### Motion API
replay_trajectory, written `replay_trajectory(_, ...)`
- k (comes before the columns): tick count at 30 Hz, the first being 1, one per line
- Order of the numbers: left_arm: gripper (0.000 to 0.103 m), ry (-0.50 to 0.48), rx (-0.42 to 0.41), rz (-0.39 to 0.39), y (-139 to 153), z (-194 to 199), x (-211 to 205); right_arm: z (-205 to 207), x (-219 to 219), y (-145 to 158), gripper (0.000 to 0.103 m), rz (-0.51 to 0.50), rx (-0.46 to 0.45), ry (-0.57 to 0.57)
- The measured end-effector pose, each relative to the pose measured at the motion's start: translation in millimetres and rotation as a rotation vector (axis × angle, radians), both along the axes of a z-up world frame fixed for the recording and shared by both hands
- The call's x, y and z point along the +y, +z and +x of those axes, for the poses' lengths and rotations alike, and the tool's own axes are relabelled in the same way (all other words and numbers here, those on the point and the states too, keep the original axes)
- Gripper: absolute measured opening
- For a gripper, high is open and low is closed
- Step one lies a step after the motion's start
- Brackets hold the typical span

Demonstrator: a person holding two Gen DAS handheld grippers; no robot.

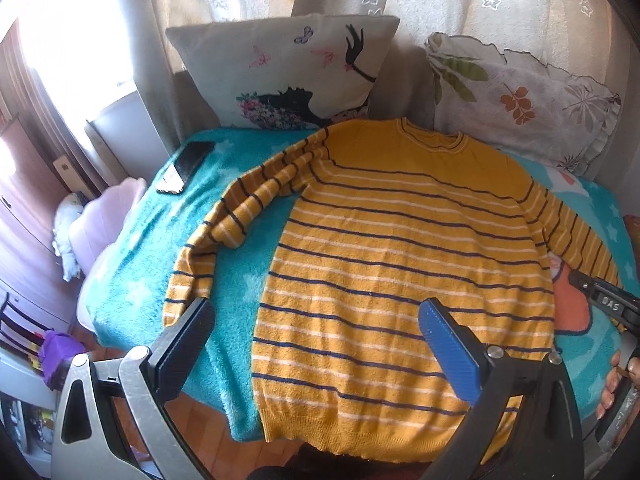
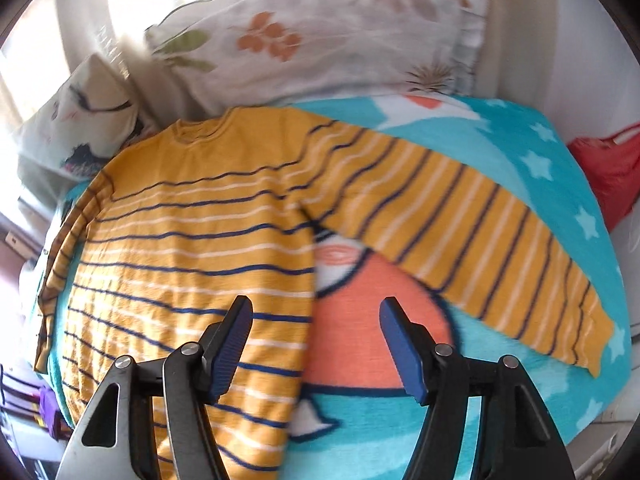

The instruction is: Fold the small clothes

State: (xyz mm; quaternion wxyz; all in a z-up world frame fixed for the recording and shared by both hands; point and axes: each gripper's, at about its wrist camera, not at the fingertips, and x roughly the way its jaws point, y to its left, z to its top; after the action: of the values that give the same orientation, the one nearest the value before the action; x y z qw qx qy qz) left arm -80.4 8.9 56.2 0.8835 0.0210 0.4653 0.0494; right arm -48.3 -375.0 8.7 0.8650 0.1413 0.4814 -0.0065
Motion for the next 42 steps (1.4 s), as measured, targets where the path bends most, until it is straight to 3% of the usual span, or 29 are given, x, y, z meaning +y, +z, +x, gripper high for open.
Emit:
replay_trajectory(11, 0.101, -0.07, 0.145, -0.221, -31, 27, 40, 12, 72, -2, 0.071, -0.046, 0.075, 0.044)
replay_trajectory(17, 0.101, -0.109, 0.182, -0.259, -42, 40, 54, 15, 104, -5, 0.071, -0.073, 0.119, 0.046)
replay_trajectory(31, 0.101, -0.149, 0.236, -0.274, -63, 59, 86, 20, 158, -17, 0.072, -0.103, 0.191, 0.049)
replay_trajectory(36, 0.101, -0.152, 0.229, -0.269, -63, 61, 93, 21, 169, -17, 0.072, -0.108, 0.198, 0.053)
replay_trajectory(42, 0.101, -0.15, 0.175, -0.205, -56, 60, 96, 21, 178, -18, 0.072, -0.115, 0.202, 0.056)
